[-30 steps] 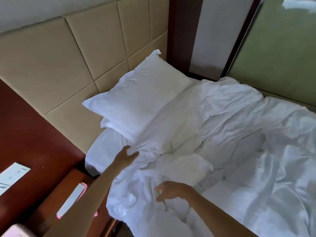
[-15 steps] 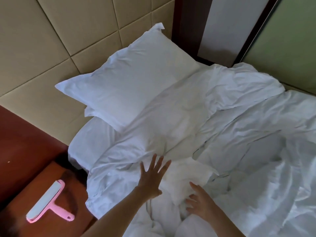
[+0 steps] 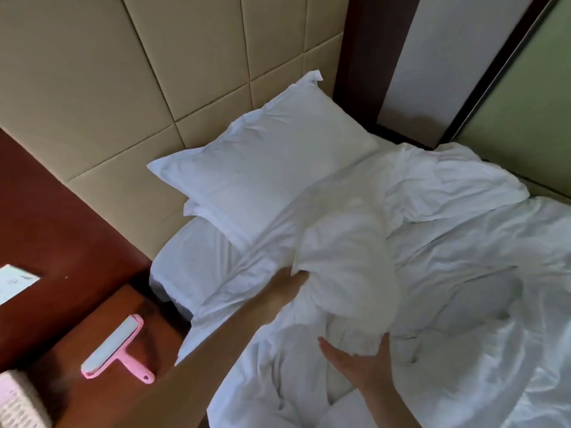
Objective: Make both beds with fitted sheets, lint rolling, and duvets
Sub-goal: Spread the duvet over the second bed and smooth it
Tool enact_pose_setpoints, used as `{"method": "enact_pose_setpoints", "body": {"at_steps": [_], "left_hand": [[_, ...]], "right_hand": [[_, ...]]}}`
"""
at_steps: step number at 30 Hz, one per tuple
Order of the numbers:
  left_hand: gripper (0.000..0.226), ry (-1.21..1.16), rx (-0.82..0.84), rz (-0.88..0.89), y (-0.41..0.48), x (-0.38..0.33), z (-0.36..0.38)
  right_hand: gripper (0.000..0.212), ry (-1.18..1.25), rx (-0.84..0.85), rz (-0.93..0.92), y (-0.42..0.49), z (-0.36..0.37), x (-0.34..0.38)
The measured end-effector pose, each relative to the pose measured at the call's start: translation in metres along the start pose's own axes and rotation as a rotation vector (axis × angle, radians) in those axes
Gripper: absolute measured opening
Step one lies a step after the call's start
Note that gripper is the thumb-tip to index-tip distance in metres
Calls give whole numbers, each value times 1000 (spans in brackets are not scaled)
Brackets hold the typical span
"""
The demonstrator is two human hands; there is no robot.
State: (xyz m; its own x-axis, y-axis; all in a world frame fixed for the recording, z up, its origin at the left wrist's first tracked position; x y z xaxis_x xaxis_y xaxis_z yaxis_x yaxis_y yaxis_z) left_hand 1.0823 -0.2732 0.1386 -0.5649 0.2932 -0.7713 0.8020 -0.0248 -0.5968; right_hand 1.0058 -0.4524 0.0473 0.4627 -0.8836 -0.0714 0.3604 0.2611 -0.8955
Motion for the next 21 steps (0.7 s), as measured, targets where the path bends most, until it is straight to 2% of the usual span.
{"method": "enact_pose_setpoints", "body": {"at_steps": [1,2,4,5,6,7,9,10,11,12,14,16,18,21], "left_hand": [[33,-185,21,-14,-9,-4,-13],[34,-348,31,-10,-18,-7,-27],[36,-540,28,8,-36,-5,-58],[37,-595,21,20,-43,-3,-74],[36,-648,8,31,-51,-1,-91],[34,-700,-8,48,-57,0,-109],[32,-774,-117,94,-64,7,-152],[32,-811,-192,99,-66,12,-175],[32,-843,-271,96,-67,19,-200],[34,-873,-341,88,-66,26,-223],[37,-895,-466,76,-60,43,-264],[36,-868,-570,34,-55,61,-295],[38,-877,-686,-56,-52,85,-318],[55,-852,-818,-204,-44,123,-350]], "right_hand": [[138,12,68,-41,-4,19,2],[116,-39,85,-124,-11,42,3],[35,-170,246,-277,-31,98,3],[26,-292,284,-364,-41,132,1],[47,-465,276,-427,-40,163,-3],[53,-576,331,-424,-48,198,-13],[28,-809,419,-595,-66,266,-37],[22,-908,398,-653,-75,304,-57],[33,-994,350,-758,-81,337,-78],[38,-955,351,-815,-80,365,-96],[38,-955,426,-923,-83,417,-132],[35,-1141,410,-990,-72,452,-167],[39,-1366,406,-987,-49,472,-198],[50,-1522,351,-852,-6,477,-230]]}}
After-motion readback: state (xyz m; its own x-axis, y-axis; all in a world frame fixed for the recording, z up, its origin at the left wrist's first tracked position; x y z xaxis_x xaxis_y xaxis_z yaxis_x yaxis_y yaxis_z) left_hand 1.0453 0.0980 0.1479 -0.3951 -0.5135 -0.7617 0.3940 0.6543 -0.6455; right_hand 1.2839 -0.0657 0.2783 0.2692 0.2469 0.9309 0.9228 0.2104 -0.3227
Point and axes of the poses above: each hand's wrist, its own y-axis towards the middle knuckle, its own z-axis out of the palm, x = y × z, the point moved 3 cm from there along y, towards the middle knuckle, and after that the axes turned 5 degrees about y, right-handed, at the moved point
